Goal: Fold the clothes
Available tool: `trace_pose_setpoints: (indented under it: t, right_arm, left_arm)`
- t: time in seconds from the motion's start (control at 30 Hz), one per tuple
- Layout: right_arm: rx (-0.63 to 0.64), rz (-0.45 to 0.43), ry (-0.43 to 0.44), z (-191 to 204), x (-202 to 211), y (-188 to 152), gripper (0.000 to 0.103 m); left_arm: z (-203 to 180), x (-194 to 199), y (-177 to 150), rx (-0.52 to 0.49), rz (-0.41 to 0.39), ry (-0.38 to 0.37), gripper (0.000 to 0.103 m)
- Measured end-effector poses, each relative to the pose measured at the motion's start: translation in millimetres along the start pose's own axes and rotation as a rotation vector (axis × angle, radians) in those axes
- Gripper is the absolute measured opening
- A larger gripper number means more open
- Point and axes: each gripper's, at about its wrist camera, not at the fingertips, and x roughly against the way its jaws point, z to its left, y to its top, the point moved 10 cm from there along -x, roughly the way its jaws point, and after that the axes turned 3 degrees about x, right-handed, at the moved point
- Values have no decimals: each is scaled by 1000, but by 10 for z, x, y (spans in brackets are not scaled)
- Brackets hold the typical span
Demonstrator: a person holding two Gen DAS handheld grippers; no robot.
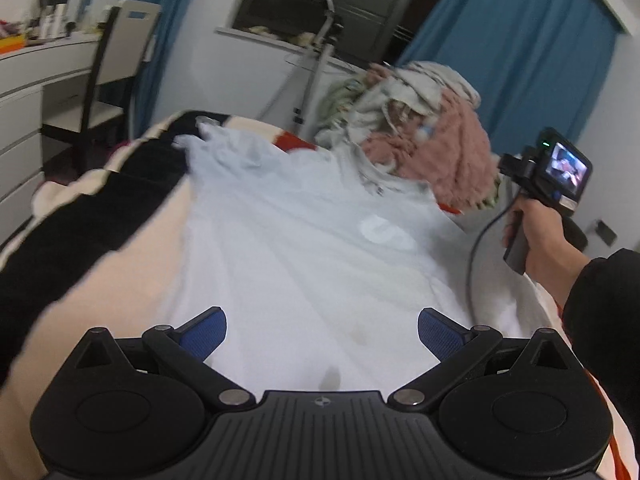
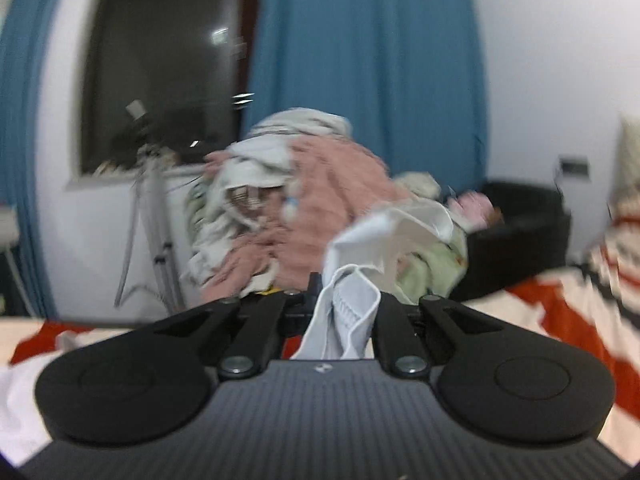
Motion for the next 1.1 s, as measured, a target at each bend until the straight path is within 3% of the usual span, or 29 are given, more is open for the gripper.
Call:
trace_pose_setpoints:
  t: [0.07, 0.2, 0.33, 0.37, 0.4, 0.47, 0.57, 0.73, 0.9, 1.1]
  right_arm:
    - [77, 11, 33, 480, -13, -7, 9]
    - [186, 39, 100, 1275, -91, -295, 9]
    - [267, 65, 160, 1903, -168, -667, 12]
    - [261, 70, 174, 1941, -169, -714, 30]
    - [234, 78, 190, 1940, -171, -733, 61]
    - [152, 92, 234, 1888, -161, -708, 98]
    - [45, 97, 308, 1767, -41, -563, 100]
    - [-13, 85, 358, 1428, 506, -252, 100]
    - [-34, 62, 403, 920, 1356, -182, 100]
    - [-81, 58, 378, 203, 2485, -388, 100]
  left_arm:
    - [147, 12, 111, -28, -86, 48, 103]
    - [405, -145, 220, -88, -98, 164, 103]
    - [485, -223, 251, -42, -90, 146, 103]
    - [475, -242, 253, -50, -87, 146, 103]
    - [461, -263, 258, -60, -86, 147, 103]
    - [414, -305, 264, -79, -92, 147, 103]
    - [376, -412, 271, -88, -81, 132, 103]
    - [288, -433, 271, -115, -83, 117, 103]
    - [209, -264, 306, -147, -116, 100, 103]
    - [43, 28, 262, -202, -139, 80, 103]
